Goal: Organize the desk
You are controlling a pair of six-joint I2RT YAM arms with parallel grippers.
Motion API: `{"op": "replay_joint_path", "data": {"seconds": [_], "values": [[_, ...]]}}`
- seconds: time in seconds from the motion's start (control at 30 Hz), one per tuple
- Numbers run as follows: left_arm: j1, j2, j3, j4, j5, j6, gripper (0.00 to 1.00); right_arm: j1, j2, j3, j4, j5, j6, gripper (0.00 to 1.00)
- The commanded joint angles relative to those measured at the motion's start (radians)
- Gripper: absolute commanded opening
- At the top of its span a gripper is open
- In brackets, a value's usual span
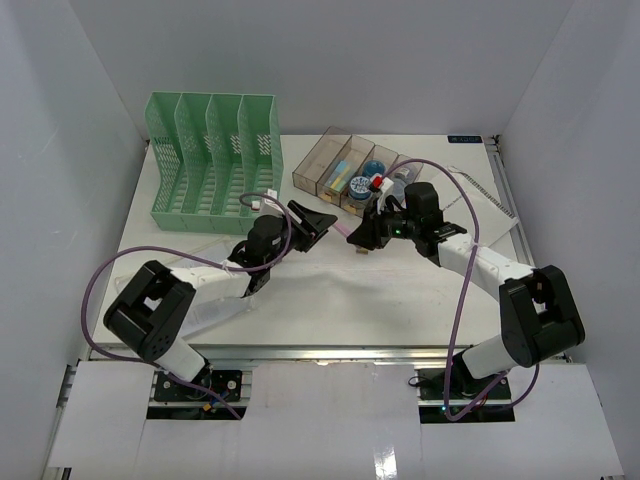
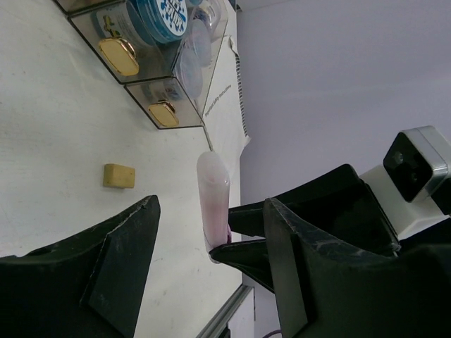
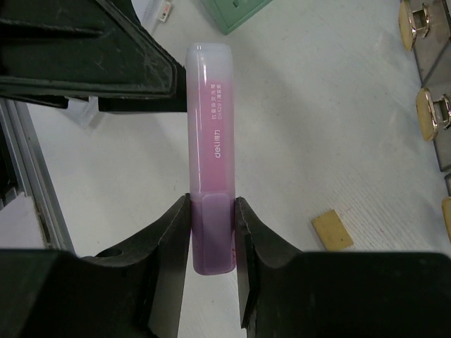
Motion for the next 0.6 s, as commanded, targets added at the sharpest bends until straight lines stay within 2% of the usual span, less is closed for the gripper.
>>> {"op": "replay_joint_path", "data": {"seconds": [0.0, 0.1, 0.2, 0.57], "values": [[-0.012, 0.010, 0.056, 0.022, 0.013, -0.018, 0.66, -0.005, 0.011, 0.018, 0.108, -0.020, 0.075, 0.08], [-0.016, 0.020, 0.076, 0.015, 0.013, -0.014, 0.63, -0.006, 0.015, 0.019, 0.117, -0.017, 0.074, 0.08], [-0.021, 0.033, 0.085, 0.016, 0.016, -0.006, 0.55, -0.005, 0.018, 0.018, 0.116, -0.002, 0.054, 0.08], [-0.034, 0.078, 0.095, 0.006, 0.038, -0.008, 0.47, -0.005, 0.013, 0.019, 0.108, 0.059, -0.004, 0.08]]}}
